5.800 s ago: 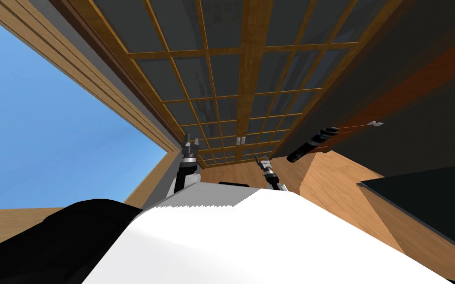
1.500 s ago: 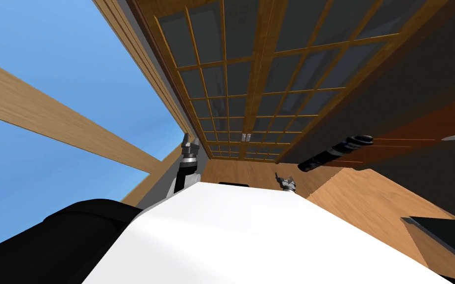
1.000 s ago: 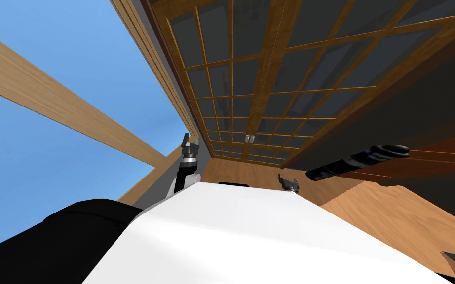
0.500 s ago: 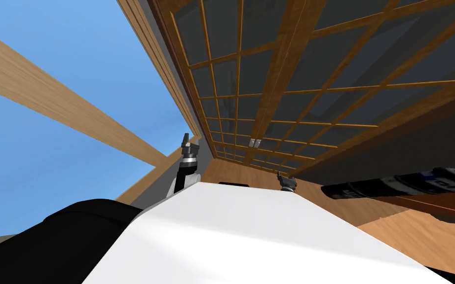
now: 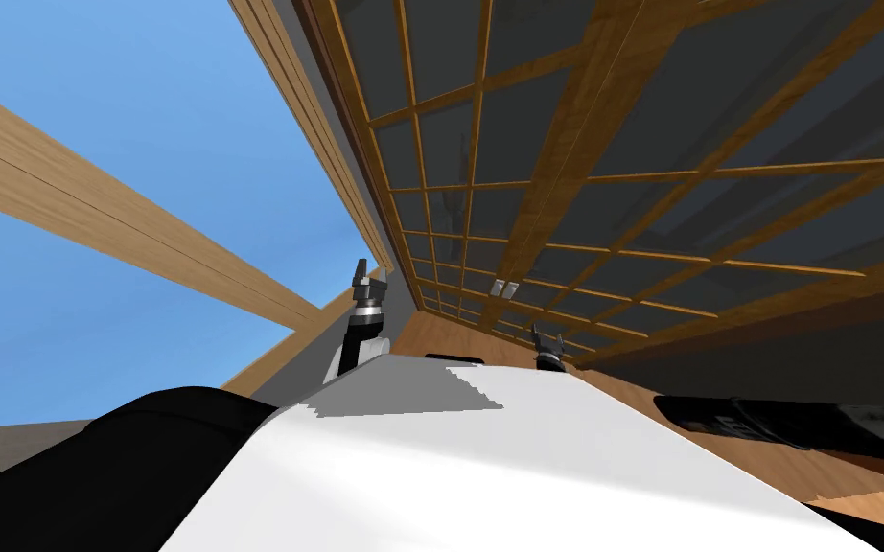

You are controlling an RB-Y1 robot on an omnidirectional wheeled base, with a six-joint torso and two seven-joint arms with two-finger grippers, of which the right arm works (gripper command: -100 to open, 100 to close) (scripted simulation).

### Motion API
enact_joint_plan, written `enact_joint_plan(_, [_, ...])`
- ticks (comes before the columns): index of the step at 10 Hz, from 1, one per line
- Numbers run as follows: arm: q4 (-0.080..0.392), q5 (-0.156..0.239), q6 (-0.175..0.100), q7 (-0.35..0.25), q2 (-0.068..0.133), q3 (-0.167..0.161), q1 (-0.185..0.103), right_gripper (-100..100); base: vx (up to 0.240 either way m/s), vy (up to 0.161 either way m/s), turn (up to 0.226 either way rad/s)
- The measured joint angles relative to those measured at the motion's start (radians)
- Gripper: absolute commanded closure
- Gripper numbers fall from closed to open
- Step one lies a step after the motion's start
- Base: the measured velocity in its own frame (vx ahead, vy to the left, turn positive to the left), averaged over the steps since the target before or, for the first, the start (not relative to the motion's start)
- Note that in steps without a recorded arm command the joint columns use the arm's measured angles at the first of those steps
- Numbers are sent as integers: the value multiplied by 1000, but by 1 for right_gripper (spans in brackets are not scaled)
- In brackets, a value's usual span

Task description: Pull the door open

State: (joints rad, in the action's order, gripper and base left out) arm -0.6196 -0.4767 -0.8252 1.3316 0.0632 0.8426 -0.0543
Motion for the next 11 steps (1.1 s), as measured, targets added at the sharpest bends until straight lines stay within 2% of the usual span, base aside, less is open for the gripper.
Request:
enact_joint_plan(1, [28,4,-8,9,5,2,-27,-100,123,-17,48])
enact_joint_plan(2, [26,4,-11,12,1,0,-32,-100,31,-5,-14])
enact_joint_plan(3, [13,2,-7,9,-5,-2,-28,-100,132,-18,187])
enact_joint_plan(4, [-35,-3,11,0,-31,-13,-23,-100,149,-39,102])
enact_joint_plan(5, [-4,1,3,6,-22,-10,-45,-100,161,-42,106])
enact_joint_plan(8, [-4,-2,-3,13,-38,-24,-86,-100,186,-28,107])
enact_joint_plan(9, [34,2,-21,20,-28,-23,-112,-100,137,-27,45])
enact_joint_plan(10, [15,-1,-16,19,-36,-28,-115,-100,52,-7,0])
enact_joint_plan(11, [11,-1,-13,17,-38,-30,-115,100,-8,7,2])
